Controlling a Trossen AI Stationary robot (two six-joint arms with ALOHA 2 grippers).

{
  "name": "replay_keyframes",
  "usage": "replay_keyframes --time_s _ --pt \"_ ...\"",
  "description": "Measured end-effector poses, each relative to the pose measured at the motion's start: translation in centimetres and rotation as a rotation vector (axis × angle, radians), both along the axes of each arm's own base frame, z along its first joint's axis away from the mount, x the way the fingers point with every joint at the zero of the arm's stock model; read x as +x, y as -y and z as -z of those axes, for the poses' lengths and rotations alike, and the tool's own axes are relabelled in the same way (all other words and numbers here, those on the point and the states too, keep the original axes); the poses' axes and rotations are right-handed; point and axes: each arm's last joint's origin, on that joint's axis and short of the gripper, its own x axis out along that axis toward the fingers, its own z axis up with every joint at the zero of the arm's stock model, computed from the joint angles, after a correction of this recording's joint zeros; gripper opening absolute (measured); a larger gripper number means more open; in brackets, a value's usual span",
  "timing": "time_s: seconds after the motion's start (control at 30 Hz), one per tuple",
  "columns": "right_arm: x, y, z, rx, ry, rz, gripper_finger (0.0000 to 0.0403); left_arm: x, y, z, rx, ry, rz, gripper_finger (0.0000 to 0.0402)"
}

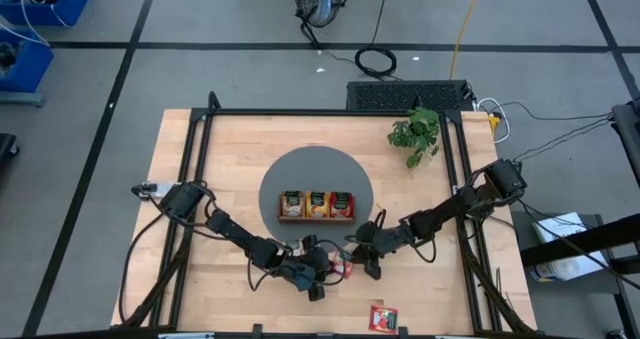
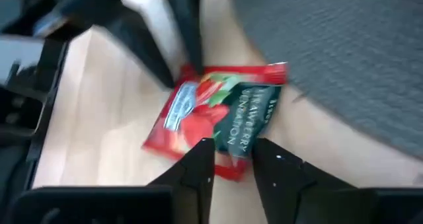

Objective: Pick & Place Tea
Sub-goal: Put the top red tea bag into the right section of the wooden organizer

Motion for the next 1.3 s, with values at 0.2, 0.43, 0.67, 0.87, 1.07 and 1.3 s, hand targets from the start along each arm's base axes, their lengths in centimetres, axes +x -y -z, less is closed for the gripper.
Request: replay_keyframes --time_s 0.2,0.43,0.67,0.87,1.07,1.3 --pt "0.1 -0.2 0.0 -0.035 -0.001 -0.073 0.0025 0.0 0.0 0.0 0.007 -0.002 0.003 0.0101" --pt "0.3 -0.3 -0.2 -0.062 0.042 -0.081 0.0003 0.0 0.0 0.0 0.007 -0.002 0.003 0.0101" --pt "0.3 -0.3 -0.8 -0.08 0.088 -0.104 0.0001 0.0 0.0 0.0 0.039 -0.003 0.028 0.0102" --pt "0.3 -0.1 -2.5 -0.116 0.157 -0.145 0.0 -0.2 0.4 -0.2 0.066 -0.001 0.061 0.0102" --pt "-0.1 0.2 -4.0 -0.177 0.181 -0.152 0.0 -0.4 0.7 -0.9 0.059 0.002 0.086 0.0102" --pt "-0.4 0.8 -5.7 -0.253 0.23 -0.174 0.0 -1.1 1.6 -2.0 -0.013 -0.021 0.175 0.0102"
